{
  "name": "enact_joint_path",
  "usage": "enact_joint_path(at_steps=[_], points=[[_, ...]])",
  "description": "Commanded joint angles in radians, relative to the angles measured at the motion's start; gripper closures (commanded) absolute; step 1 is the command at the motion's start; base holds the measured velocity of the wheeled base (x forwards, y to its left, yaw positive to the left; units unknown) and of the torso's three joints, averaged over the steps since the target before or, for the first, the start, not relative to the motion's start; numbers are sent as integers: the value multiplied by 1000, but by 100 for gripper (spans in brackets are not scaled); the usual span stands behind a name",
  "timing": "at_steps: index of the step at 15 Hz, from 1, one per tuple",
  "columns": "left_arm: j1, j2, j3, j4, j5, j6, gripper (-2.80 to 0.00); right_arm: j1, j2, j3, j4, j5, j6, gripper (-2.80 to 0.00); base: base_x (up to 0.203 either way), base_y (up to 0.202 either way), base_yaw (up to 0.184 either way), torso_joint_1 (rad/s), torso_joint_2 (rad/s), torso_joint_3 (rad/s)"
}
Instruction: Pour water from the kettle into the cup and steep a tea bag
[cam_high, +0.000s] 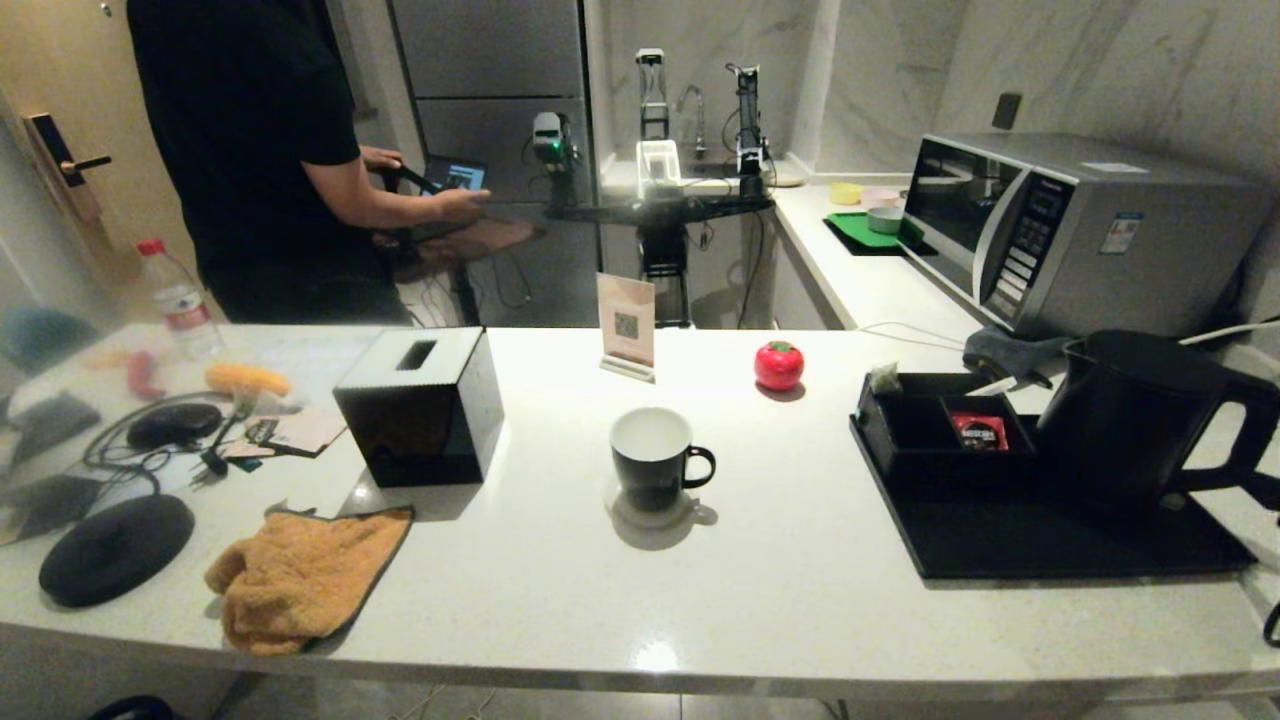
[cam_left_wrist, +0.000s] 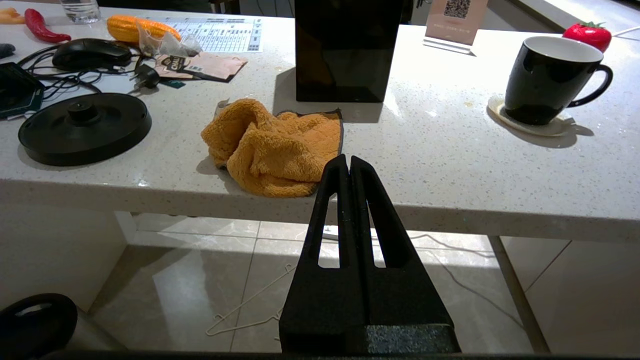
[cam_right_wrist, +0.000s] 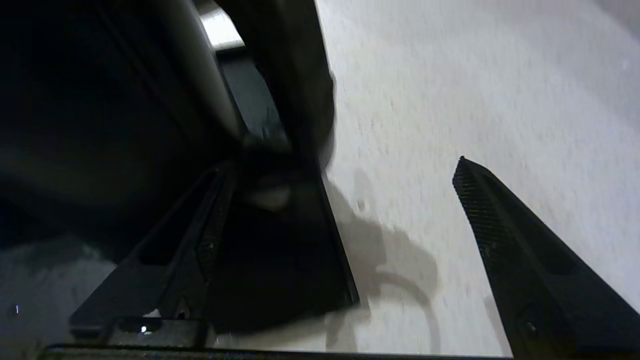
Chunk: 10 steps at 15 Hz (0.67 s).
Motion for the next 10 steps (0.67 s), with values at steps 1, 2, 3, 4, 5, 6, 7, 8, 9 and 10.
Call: enact_joint_path(at_steps=[1,2,3,4,5,6,7,8,9,10], points=[[0,1,0,0,0,-1,0,14,42,-5,-66,1,10,-280,0,0,0,0,0,0],[0,1,0,0,0,-1,0,19,59,-5,-98,1,13,-280,0,0,0,0,0,0],[0,1,-1,0,0,-1,0,28,73,-1,-131,1,14,-280,0,0,0,0,0,0],[0,1,-1,0,0,-1,0,37,87,2,-156,1,14,-280,0,0,0,0,0,0],[0,1,0,0,0,-1,0,39,104,-1,-179,1,14,-280,0,0,0,0,0,0],[0,1,0,0,0,-1,0,44,127,-6,-208,0,13,-280,0,0,0,0,0,0],[0,1,-1,0,0,-1,0,48,151,-16,-236,-1,12,-280,0,0,0,0,0,0],[0,1,-1,0,0,-1,0,50,170,-24,-257,-2,11,-280,0,0,0,0,0,0],[0,1,0,0,0,-1,0,50,184,-38,-265,-4,9,-280,0,0,0,0,0,0],[0,1,0,0,0,-1,0,50,194,-61,-266,-6,10,-280,0,0,0,0,0,0]])
